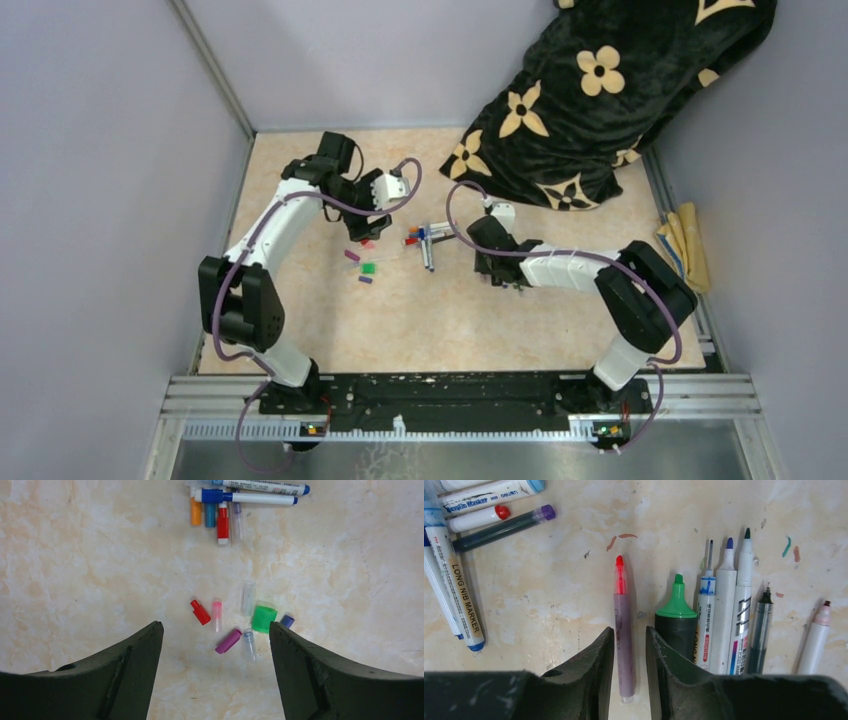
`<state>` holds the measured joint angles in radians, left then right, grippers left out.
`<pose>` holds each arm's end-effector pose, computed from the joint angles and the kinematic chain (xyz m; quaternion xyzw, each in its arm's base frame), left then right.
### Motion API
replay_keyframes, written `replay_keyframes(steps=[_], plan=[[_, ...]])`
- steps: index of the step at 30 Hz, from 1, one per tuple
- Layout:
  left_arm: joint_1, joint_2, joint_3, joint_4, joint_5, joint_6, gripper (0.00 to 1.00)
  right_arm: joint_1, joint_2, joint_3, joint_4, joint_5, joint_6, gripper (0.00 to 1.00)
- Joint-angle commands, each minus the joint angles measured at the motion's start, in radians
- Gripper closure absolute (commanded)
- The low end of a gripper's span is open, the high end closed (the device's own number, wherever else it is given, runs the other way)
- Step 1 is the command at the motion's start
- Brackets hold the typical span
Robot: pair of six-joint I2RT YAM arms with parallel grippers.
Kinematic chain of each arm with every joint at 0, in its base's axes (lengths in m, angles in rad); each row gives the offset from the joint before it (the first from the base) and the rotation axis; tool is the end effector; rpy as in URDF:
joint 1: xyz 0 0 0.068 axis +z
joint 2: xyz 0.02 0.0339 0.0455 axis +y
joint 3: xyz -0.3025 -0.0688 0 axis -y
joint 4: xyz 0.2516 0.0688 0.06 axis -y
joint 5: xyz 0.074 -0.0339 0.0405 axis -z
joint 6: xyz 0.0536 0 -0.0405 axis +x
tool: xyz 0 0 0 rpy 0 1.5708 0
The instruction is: Open the pen caps
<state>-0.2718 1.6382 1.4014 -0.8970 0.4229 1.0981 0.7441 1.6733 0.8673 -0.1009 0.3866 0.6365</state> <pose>0.3322 -0.1154 0.3033 0.6391 0.7104 -0.1026 0.2764 0.2672 0.2186 0.1770 0.0126 0.9298 0.0636 0.3622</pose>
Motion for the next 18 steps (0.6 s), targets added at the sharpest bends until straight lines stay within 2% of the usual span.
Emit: replay_keyframes(steps=[1,5,7,13,18], plan=[[0.019,-0.045,0.072,-0.101,0.116,-0.053,0.15,0.008,-0.093,0.015,-0.031,0.039,-0.024,0.72],[0.056,-0.061,0.128,-0.114,0.154,-0.104,0.12,0.021,-0.124,0.067,-0.061,0.052,-0.045,0.75],[0.084,-0.076,0.142,-0.105,0.182,-0.136,0.02,0.034,-0.12,0.106,-0.072,0.056,-0.062,0.75],[0.165,-0.121,0.163,-0.068,0.188,-0.243,0.01,0.068,-0.028,0.257,-0.056,-0.028,-0.096,0.75],[0.233,-0.132,0.145,-0.044,0.197,-0.295,0.01,0.079,0.122,0.383,-0.04,-0.091,-0.104,0.75]])
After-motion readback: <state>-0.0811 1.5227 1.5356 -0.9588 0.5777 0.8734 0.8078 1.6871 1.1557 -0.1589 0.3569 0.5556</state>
